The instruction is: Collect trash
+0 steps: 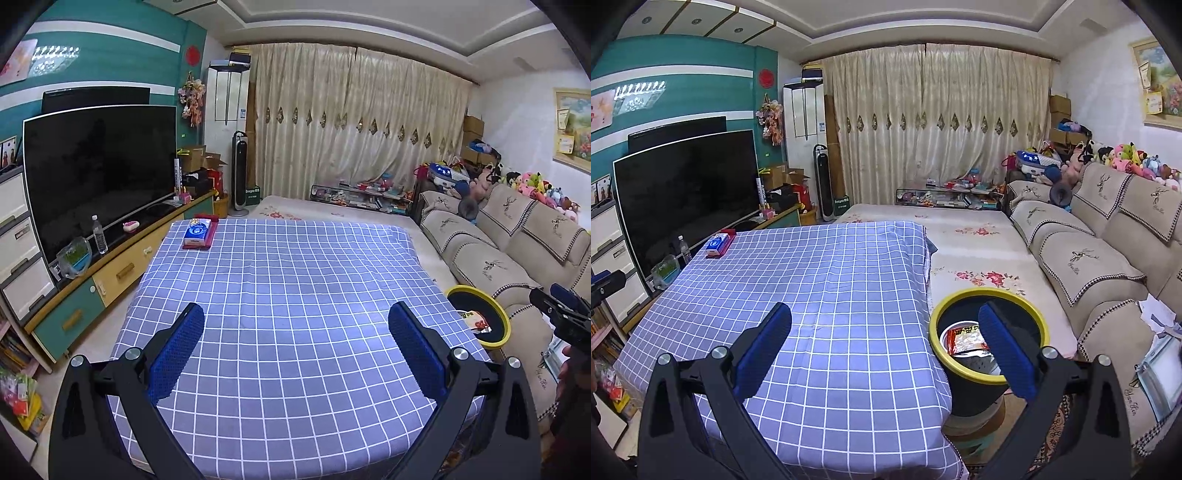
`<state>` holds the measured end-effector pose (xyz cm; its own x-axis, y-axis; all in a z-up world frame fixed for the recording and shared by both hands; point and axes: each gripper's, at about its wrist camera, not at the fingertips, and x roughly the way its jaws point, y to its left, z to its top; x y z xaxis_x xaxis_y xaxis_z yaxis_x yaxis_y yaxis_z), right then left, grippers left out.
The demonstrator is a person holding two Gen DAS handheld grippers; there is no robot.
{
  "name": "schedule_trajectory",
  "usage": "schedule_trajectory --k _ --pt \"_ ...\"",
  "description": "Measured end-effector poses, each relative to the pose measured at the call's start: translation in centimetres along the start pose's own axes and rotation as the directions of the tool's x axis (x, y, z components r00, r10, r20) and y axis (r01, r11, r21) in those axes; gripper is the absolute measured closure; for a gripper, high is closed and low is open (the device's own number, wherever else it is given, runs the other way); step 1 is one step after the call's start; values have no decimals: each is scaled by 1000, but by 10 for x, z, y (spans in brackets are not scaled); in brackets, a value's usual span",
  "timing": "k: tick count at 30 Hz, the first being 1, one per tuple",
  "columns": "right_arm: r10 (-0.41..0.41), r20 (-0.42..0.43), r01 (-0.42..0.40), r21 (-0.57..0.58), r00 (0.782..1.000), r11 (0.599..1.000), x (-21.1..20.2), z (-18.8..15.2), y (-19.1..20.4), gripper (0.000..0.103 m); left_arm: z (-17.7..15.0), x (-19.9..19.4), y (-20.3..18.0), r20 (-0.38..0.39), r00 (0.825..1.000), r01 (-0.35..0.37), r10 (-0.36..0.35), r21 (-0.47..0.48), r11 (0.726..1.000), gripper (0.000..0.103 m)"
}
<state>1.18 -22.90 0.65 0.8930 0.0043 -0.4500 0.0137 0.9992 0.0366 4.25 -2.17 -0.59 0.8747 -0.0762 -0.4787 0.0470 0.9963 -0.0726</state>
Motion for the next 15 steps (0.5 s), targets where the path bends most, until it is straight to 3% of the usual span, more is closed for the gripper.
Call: schedule_trajectory --k 15 --pt "10 -7 -10 2 1000 1000 5 -1 2 7 -1 10 -1 -17 1000 3 -3 -3 1000 5"
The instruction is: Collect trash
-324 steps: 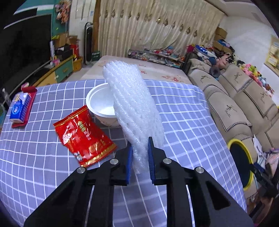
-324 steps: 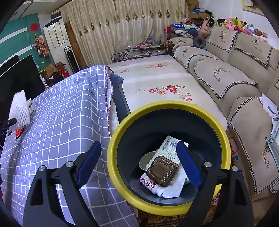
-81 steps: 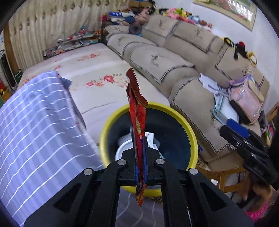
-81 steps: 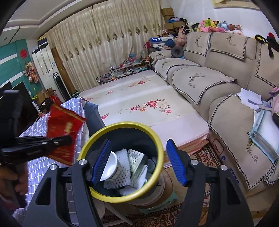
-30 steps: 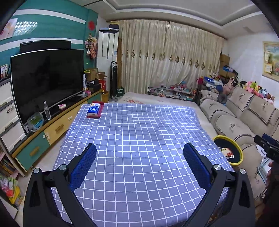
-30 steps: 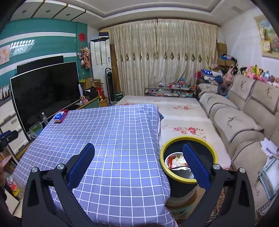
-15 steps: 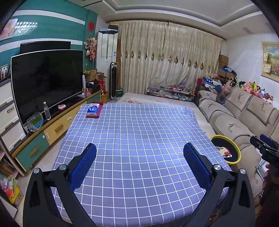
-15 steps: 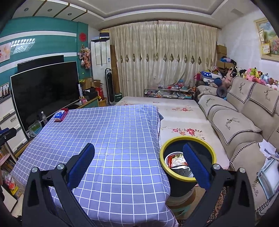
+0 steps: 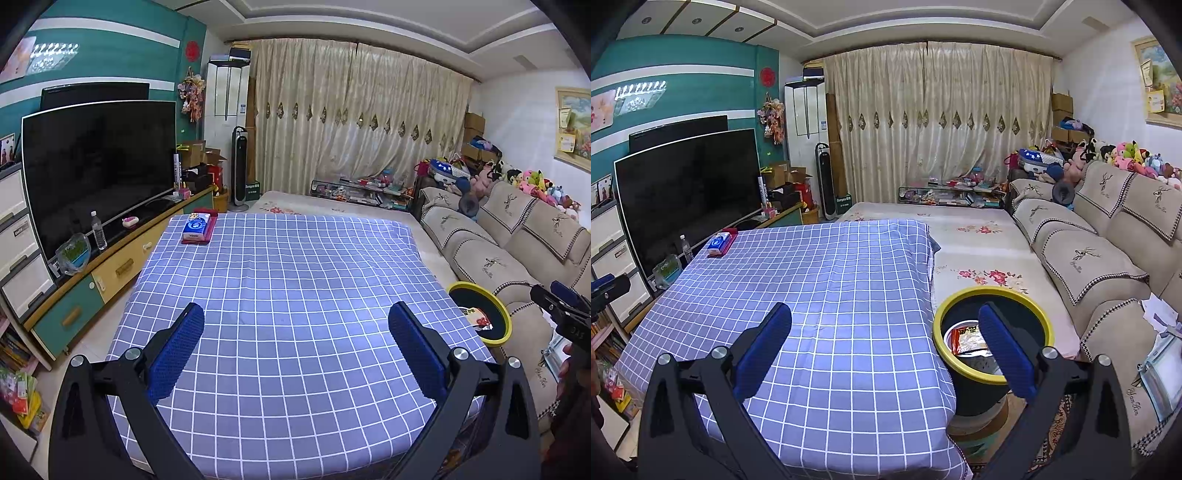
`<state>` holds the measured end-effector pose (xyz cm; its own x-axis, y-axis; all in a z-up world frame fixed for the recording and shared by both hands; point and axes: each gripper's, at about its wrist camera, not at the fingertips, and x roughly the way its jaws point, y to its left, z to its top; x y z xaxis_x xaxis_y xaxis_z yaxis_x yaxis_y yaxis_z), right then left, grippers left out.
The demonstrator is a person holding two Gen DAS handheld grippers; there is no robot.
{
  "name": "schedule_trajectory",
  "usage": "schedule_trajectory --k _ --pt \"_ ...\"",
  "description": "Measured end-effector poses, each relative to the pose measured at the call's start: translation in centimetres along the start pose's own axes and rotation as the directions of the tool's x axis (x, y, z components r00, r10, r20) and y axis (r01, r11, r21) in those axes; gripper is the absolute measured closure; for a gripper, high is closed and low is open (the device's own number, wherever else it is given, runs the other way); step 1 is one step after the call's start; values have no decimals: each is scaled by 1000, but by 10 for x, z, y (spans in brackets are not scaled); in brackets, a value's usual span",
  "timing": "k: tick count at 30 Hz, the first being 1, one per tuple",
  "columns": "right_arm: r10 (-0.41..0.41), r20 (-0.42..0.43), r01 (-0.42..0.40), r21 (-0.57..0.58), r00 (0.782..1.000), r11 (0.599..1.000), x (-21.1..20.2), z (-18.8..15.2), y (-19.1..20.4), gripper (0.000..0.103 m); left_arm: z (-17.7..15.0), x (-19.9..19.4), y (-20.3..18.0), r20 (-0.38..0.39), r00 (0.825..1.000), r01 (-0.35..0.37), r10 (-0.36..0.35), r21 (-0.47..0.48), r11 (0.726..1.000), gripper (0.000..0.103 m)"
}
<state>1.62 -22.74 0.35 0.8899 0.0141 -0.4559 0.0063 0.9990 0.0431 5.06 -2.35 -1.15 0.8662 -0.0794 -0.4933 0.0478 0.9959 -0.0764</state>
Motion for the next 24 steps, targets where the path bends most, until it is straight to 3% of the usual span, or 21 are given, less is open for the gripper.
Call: schedule_trajectory --k 24 --pt "3 0 -3 3 1000 1000 1 2 2 7 -3 2 -6 -3 1000 0 0 7 1000 5"
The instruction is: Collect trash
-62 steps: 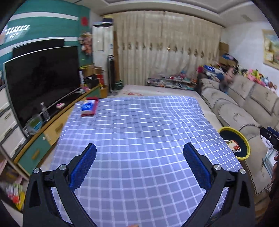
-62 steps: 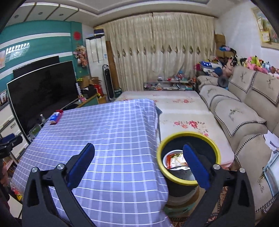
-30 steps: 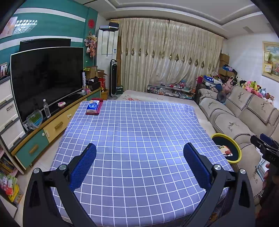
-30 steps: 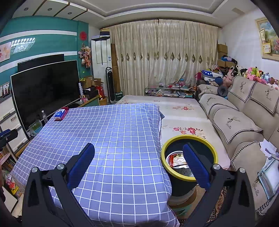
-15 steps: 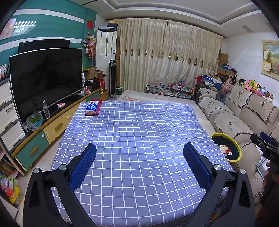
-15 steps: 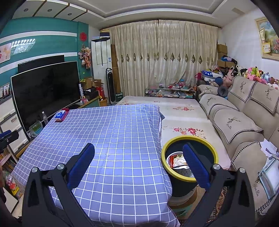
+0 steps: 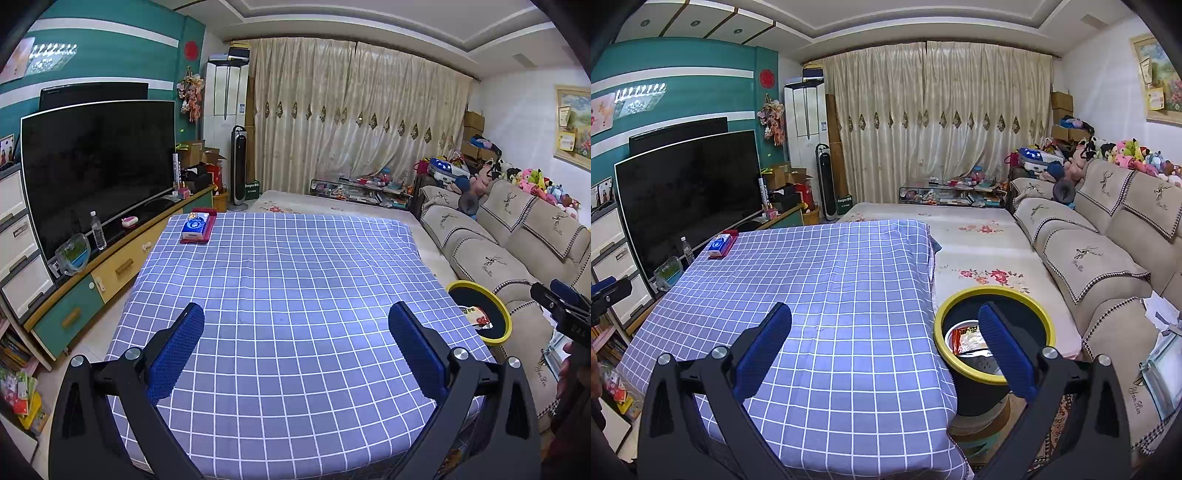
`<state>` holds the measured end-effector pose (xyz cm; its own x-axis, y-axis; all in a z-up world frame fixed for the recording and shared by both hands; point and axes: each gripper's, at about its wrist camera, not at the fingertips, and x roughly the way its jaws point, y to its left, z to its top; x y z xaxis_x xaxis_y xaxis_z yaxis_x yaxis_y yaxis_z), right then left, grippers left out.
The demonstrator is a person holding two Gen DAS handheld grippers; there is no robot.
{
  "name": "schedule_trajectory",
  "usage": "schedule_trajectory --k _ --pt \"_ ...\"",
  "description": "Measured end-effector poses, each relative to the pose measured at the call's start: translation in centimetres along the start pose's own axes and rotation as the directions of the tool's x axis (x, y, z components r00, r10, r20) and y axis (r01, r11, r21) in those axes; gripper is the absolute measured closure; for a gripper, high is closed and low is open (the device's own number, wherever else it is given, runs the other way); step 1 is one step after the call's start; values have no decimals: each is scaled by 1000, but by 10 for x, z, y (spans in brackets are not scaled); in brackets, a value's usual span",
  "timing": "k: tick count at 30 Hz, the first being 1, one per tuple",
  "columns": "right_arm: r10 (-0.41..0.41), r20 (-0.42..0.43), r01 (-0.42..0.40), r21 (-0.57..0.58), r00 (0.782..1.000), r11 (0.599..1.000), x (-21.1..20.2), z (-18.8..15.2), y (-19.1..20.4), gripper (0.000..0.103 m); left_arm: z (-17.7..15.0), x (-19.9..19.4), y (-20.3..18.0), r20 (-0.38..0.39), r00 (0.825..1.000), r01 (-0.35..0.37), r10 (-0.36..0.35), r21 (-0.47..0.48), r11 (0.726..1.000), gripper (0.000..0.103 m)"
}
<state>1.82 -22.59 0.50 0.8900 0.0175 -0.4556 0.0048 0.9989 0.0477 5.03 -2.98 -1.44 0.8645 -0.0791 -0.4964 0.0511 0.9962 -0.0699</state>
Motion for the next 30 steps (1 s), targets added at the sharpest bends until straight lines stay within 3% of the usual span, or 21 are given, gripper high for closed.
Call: schedule_trajectory --k 30 --pt "8 -4 -8 11 1000 1000 4 -2 -1 7 -4 11 -3 -23 1000 3 -3 -1 1000 5"
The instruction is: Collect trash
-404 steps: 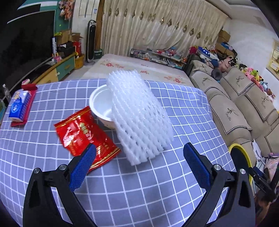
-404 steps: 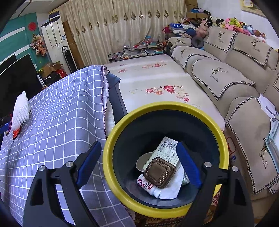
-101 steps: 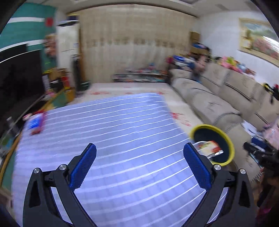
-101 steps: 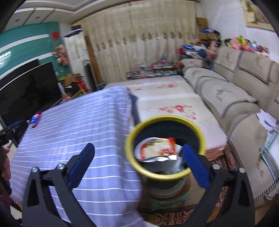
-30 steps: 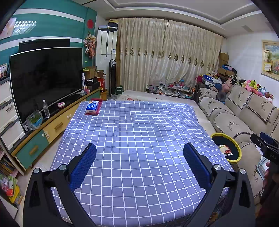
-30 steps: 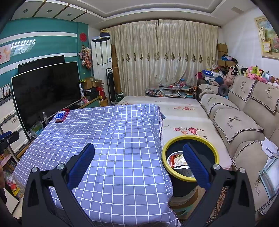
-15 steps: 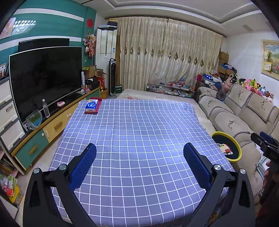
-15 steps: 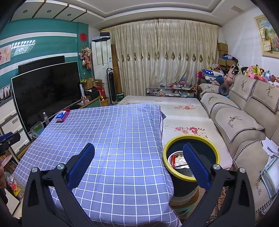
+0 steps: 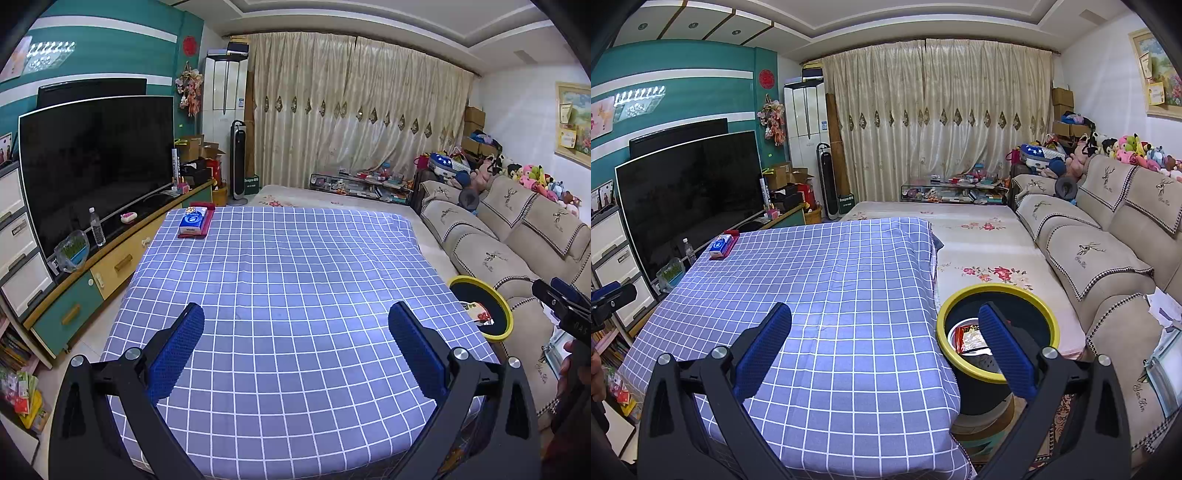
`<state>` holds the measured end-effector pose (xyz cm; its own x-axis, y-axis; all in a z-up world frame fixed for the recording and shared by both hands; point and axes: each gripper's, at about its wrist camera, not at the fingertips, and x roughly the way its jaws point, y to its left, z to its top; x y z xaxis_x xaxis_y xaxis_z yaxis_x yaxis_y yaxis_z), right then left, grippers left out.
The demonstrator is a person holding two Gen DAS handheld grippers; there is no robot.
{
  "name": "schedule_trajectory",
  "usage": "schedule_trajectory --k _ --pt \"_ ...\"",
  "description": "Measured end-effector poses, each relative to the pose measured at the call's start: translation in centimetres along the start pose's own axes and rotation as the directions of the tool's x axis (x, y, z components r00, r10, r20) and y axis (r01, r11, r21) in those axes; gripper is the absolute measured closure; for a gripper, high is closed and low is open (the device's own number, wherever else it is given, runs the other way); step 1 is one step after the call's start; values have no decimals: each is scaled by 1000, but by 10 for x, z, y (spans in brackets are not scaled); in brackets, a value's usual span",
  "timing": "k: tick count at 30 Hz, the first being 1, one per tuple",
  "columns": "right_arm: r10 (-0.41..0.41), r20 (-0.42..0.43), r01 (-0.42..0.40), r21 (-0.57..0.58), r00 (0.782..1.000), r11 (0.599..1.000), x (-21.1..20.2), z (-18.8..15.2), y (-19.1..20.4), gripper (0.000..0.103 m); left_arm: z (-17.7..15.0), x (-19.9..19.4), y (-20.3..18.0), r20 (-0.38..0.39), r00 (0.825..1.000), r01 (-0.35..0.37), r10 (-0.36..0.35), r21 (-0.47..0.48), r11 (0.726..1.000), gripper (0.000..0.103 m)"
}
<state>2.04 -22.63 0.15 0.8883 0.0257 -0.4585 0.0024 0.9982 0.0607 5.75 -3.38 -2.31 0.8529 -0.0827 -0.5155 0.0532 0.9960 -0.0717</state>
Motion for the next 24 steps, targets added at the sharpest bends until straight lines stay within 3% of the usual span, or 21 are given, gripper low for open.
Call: schedule_trajectory --k 24 --pt "1 -2 -1 4 1000 1000 2 -1 -1 7 2 5 -1 -12 1000 15 -15 5 1000 5"
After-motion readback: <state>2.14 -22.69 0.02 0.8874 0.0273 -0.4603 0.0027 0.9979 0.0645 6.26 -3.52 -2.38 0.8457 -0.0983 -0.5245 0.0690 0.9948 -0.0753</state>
